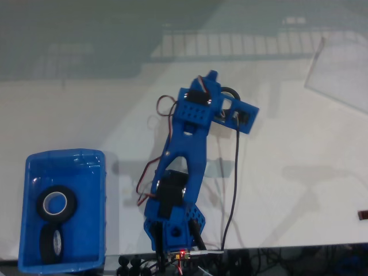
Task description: Grasp all tape and put them in the bin.
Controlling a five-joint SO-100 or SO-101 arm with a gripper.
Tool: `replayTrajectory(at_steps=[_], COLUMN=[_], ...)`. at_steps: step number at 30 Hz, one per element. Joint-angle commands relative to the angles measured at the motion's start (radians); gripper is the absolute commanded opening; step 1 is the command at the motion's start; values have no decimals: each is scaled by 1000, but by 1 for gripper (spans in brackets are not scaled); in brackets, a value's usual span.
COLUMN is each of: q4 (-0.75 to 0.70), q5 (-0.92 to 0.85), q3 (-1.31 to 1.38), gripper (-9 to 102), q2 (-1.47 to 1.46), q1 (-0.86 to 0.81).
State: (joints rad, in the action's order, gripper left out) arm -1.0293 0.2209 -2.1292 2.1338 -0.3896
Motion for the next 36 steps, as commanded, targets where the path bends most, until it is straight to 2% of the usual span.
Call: replayTrajectory(at_steps=[1,16,28,33,36], q4=[3,-100,-156,-164,-164], q5=[15,-25,-43,-43,-35], q3=[75,373,537,574,589], gripper=[38,36,30,26,17], q2=[-78,-555,-767,-818,-838], q1=[-72,-89,-98,-107,-115])
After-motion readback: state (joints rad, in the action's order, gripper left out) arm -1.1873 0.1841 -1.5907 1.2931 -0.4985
